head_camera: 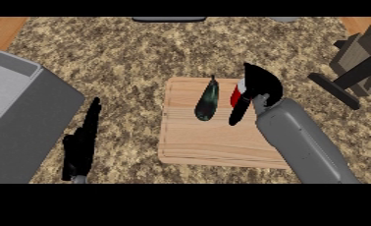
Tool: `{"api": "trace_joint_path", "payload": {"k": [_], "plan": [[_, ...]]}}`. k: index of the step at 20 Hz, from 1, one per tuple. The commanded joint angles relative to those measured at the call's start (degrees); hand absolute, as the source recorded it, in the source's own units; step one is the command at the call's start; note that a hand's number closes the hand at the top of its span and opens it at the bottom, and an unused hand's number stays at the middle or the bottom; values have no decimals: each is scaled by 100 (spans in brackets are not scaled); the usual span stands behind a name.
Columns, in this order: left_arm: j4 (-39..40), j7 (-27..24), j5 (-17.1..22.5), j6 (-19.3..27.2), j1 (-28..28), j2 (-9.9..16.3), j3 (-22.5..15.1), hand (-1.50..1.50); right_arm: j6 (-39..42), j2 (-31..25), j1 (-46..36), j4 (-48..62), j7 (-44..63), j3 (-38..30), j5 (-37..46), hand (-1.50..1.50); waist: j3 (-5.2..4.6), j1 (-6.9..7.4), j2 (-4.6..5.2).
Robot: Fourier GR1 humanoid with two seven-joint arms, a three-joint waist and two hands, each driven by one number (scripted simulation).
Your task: Pick the can from the cutting board and place it in the tiered basket
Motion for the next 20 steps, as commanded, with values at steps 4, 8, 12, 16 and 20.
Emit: {"api": "trace_joint_path", "payload": {"k": [4, 8, 12, 16, 20], "plan": [[-6, 333, 189, -242, 48, 56, 131, 0, 83, 119, 99, 431, 375, -157, 249, 150, -40, 40, 40], [-17, 405, -167, 81, 135, -235, -128, 0, 361, -64, 409, 43, 38, -118, 378, 150, -39, -7, 26], [361, 115, 37, -265, -31, -68, 225, 0, 99, 25, 323, 640, -820, -153, 752, 150, -40, 24, 46], [98, 236, 62, -412, 19, 75, 278, 0, -66, 180, -167, 1160, -1050, 16, 1334, 150, -39, 82, 53], [270, 108, -9, -178, 251, -99, 301, 0, 417, -1106, 653, -437, -1075, -416, 1044, 150, -45, -215, -26]]}}
